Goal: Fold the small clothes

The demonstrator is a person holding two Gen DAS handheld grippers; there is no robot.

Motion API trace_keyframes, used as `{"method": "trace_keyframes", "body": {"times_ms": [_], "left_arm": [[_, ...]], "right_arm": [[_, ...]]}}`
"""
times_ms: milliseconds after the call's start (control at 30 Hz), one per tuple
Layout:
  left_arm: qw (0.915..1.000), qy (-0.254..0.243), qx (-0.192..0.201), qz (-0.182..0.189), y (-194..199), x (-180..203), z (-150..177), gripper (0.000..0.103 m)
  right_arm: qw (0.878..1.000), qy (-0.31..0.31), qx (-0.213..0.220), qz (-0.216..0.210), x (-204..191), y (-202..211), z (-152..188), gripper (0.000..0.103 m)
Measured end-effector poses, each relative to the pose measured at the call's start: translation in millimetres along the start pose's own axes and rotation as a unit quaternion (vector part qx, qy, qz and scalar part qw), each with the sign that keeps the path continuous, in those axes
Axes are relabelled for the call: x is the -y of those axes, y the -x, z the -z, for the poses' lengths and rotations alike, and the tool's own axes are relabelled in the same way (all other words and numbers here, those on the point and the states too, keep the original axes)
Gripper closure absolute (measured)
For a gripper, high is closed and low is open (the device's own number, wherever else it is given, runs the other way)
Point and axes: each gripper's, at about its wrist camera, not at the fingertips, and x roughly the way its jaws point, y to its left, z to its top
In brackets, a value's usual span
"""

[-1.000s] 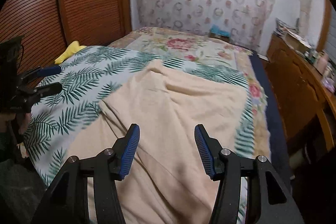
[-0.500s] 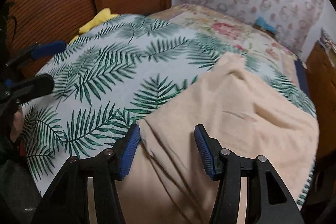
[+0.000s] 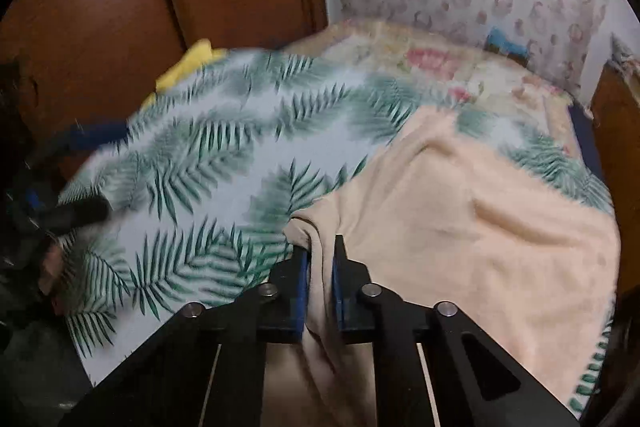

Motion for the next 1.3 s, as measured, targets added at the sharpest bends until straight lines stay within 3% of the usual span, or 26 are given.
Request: {"method": "trace_keyframes", "body": {"times_ms": [100, 300, 533, 600, 667, 733, 800, 933, 1067, 1300], "left_arm": [[1.0000, -0.002, -0.001, 0.002, -1.1, 2.1, -0.2, 0.013], [0.9999, -0.007, -0.005, 0.006, -2.9, 7.1, -0.4, 0.013], [0.9997, -0.013, -0.016, 0.013, -7.0, 13.9, 3.6, 0.013], [0.9995, -0.016, -0.020, 0.016, -7.9, 16.5, 4.9, 0.013], [0.9994, -0.018, -0.022, 0.018, -9.0, 20.6, 5.7, 0.013], [0.9993, -0.018, -0.024, 0.024, -9.6, 24.0, 6.1, 0.013], [0.9989, -0.020, -0.029, 0.030, -11.8, 28.4, 7.0, 0.013], [0.9982, -0.029, -0.034, 0.041, -11.0, 39.1, 9.2, 0.013], [0.9965, -0.041, -0.044, 0.058, -12.7, 53.3, 13.0, 0.013], [0.9919, -0.062, -0.069, 0.086, -16.0, 78.7, 22.1, 0.013]], "right_arm": [[0.999, -0.024, 0.026, 0.027, 24.0, 21.0, -6.6, 0.096], [0.988, -0.041, 0.037, 0.147, 86.3, 43.6, -19.2, 0.096], [0.962, -0.095, -0.022, 0.257, 157.0, 14.5, -13.4, 0.096], [0.960, -0.109, -0.046, 0.255, 165.1, 3.9, -9.8, 0.095], [0.957, -0.127, -0.065, 0.253, 170.7, -1.2, -3.3, 0.084], [0.958, -0.123, -0.064, 0.252, 168.5, 2.3, -2.6, 0.066], [0.959, -0.121, -0.054, 0.252, 160.0, 17.1, 3.4, 0.054], [0.966, -0.119, -0.036, 0.227, 129.5, 59.2, 19.1, 0.053], [0.974, -0.096, -0.013, 0.206, 79.8, 108.0, 57.3, 0.053], [0.978, -0.115, -0.020, 0.173, 39.6, 162.4, 119.8, 0.053]]}}
